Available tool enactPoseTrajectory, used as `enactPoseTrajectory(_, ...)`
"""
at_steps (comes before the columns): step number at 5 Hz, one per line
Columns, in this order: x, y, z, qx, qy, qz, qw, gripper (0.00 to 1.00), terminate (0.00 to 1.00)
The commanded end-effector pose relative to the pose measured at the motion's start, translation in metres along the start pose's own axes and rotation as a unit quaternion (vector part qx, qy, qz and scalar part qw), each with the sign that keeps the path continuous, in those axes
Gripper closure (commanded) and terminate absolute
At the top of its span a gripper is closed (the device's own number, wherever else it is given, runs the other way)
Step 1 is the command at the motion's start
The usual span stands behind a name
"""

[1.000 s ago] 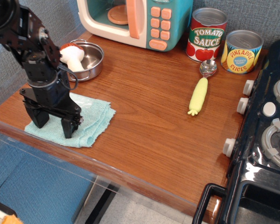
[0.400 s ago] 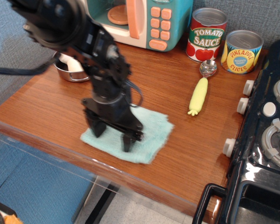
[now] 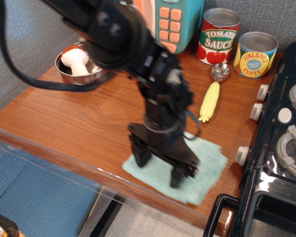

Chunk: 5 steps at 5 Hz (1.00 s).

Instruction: Move the cloth to the right front of the table.

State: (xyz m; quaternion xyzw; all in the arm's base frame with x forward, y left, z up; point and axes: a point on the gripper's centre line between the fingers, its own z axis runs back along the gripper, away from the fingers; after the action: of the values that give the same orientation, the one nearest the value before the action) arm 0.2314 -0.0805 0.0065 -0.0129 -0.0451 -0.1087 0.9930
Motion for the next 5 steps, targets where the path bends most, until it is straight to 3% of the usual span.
enactPoseTrajectory(1,0.012,0.002,0.012,0.005,-0.005,0.076,0.9971,0.00,0.00)
enactPoseTrajectory(2,0.034,0.012,0.039,-0.008,-0.043,0.113,0.9927,0.00,0.00)
enactPoseTrajectory(3,0.048,0.010,0.087,-0.014,-0.100,0.103,0.9896,0.00,0.00)
enactPoseTrajectory(4,0.047,0.010,0.115,0.001,-0.131,0.096,0.9868,0.00,0.00)
enactPoseTrajectory(5,0.047,0.023,0.113,0.020,-0.095,0.095,0.9908,0.00,0.00)
